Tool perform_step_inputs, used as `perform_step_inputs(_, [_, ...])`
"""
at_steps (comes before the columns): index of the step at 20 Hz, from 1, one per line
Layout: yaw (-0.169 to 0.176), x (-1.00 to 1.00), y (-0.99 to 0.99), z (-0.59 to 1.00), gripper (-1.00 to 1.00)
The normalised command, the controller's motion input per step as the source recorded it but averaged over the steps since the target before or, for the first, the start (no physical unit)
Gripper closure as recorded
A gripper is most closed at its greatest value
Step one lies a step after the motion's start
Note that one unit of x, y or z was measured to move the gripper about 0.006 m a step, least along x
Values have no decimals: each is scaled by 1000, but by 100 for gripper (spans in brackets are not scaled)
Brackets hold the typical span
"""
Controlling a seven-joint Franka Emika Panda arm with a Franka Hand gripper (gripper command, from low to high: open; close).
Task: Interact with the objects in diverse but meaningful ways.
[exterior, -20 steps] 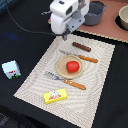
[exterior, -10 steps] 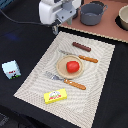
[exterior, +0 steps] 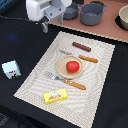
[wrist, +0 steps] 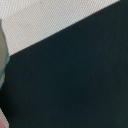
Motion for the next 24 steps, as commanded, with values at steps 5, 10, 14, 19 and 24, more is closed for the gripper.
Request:
perform_step_inputs(5, [-62,-363,-569,179,-100])
perform_step_inputs(10, [0,-434,-716,151,-100])
perform_step_inputs(14, [0,-392,-822,66,-100])
perform_step_inputs(19, [-5,-348,-819,0,-100])
perform_step_inputs(24, [-5,-312,-702,-10,-100])
